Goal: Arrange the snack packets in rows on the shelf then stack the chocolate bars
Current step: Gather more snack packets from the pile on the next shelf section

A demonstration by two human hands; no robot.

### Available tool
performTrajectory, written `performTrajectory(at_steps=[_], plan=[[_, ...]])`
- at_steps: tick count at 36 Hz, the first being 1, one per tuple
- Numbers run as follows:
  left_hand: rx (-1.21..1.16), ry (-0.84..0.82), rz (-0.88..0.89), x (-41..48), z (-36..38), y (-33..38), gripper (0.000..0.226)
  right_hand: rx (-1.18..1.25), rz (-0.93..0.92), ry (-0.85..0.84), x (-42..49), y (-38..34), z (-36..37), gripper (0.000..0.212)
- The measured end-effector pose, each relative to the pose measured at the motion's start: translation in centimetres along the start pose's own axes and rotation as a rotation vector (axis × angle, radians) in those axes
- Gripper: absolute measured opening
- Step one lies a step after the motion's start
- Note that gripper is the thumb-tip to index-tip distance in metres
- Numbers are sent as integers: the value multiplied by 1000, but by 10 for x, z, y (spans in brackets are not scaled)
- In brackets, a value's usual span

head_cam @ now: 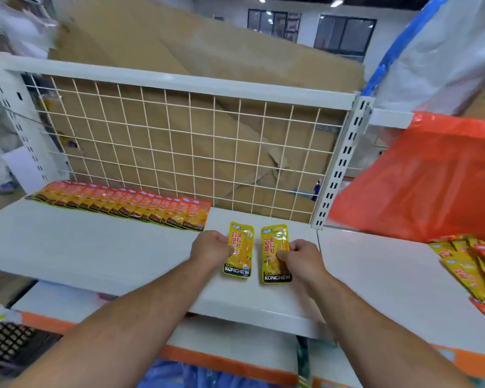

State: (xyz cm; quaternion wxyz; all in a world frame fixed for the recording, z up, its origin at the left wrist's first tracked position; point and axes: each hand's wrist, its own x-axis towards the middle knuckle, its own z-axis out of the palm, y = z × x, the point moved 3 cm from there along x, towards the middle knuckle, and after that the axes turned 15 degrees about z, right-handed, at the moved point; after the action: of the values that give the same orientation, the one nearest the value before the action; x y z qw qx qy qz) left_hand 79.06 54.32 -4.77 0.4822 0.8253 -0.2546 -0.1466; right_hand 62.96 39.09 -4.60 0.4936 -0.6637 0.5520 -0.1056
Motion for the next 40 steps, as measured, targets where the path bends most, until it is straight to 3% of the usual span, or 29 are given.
performTrajectory(at_steps=[15,31,40], plan=[[67,-7,34,58,-8,-1,19,-16,6,-45,51,-45,34,13],[390,-77,70,116,16,-1,17,-21,71,-62,107,-52,45,20],[547,-213,162,145,21,1,16,14,119,3,112,-58,47,21]])
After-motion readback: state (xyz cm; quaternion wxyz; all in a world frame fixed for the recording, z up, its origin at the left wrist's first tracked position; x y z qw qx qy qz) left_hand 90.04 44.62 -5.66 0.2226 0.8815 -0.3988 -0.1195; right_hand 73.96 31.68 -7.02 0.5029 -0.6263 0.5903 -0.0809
